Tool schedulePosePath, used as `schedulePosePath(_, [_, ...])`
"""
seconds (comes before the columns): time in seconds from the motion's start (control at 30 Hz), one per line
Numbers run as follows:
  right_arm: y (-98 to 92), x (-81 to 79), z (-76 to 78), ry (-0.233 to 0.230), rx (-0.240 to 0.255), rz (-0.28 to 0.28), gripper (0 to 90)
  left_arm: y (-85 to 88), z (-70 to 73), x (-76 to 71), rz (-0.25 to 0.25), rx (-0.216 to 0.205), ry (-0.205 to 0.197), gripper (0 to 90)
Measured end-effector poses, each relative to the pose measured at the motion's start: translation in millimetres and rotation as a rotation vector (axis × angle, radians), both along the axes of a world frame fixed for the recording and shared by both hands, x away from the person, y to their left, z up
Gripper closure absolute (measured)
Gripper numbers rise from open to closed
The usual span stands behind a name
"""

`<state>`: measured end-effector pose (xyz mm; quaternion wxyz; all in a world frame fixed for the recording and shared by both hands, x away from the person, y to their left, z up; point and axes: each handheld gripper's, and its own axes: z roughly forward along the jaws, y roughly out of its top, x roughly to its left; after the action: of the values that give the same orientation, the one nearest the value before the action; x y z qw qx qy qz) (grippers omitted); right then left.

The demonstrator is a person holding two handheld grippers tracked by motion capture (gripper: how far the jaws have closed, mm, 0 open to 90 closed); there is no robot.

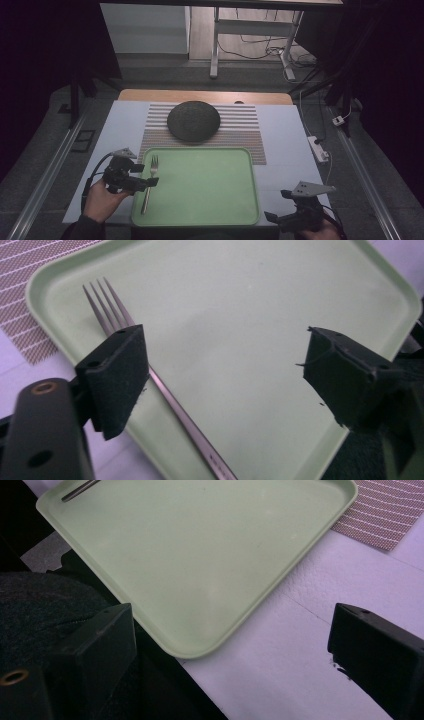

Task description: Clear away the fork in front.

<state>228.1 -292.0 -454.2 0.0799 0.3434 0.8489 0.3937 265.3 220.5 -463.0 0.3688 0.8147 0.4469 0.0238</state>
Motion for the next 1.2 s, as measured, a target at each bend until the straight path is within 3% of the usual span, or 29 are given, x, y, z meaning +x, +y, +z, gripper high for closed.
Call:
schedulePosePath(0.27, [0.1,0.1,-0.1,0.001,-0.001,-0.002,5.3,16.6,3.7,-23.8,0.015,-0.044,-0.049,5.1])
schedulePosePath(0.6, [-0.1,0.4,-0.2,0.005,0.000,-0.006,5.3,40.2,-3.0,-51.0,0.070,-0.047,-0.103,0.4])
schedulePosePath(0.77, [-0.1,0.6,-0.3,0.007,0.001,-0.011,5.3,51.4,-10.4,-58.3,0.089,-0.071,-0.077,0.0])
schedulePosePath(1.2, [-0.2,1.3,-0.5,0.014,0.001,-0.020,5.4,57.4,-13.2,-69.2,0.104,-0.033,-0.053,0.0])
